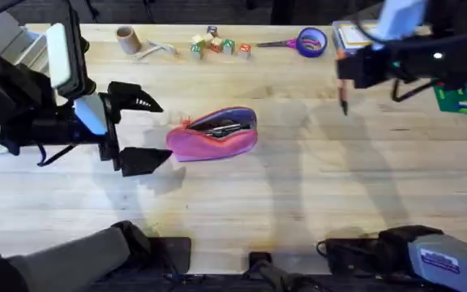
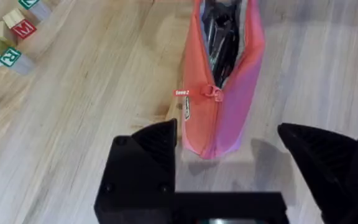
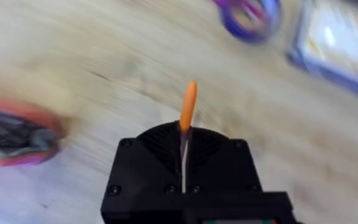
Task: Unzip the bag, pick up the pens from the table one at a time and place them inside, then zip the bag closed.
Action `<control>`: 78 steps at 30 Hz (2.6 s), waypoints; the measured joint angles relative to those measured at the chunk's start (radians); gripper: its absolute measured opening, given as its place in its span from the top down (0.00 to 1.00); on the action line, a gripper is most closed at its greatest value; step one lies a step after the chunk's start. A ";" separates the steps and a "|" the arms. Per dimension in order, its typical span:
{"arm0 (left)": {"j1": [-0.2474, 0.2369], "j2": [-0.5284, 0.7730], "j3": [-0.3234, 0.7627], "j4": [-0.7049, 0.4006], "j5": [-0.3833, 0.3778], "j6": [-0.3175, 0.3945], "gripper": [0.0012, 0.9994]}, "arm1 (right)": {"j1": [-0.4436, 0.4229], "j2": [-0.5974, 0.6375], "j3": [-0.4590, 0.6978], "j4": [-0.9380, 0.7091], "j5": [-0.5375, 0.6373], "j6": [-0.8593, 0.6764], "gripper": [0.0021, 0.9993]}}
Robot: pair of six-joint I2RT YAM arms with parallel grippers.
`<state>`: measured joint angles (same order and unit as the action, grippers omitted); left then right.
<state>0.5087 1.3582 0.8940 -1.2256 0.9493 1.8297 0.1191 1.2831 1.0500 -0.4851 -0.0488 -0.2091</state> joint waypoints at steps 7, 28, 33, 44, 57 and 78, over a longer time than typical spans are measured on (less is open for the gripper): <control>0.000 0.000 0.000 -0.005 0.000 0.000 0.01 | 0.159 0.000 0.000 0.136 -0.120 -0.271 0.97; 0.000 0.000 0.000 -0.005 0.000 0.000 0.01 | 0.542 0.130 0.000 0.129 -0.254 -1.027 0.97; 0.000 0.000 0.000 -0.005 0.000 0.000 0.01 | 0.571 0.160 0.000 0.127 -0.252 -1.035 0.97; 0.000 0.000 0.000 -0.005 0.000 0.000 0.00 | 0.580 0.281 0.000 0.176 -0.251 -1.040 0.97; 0.000 0.000 0.000 -0.005 0.000 0.000 0.01 | 0.633 0.364 0.000 0.267 -0.252 -1.025 0.97; 0.000 0.000 0.000 -0.005 0.000 0.000 0.01 | 0.694 0.417 0.001 0.427 -0.236 -0.924 0.03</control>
<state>0.5087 1.3582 0.8940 -1.2308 0.9493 1.8297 0.8135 1.6997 1.0512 -0.0578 -0.2848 -1.1328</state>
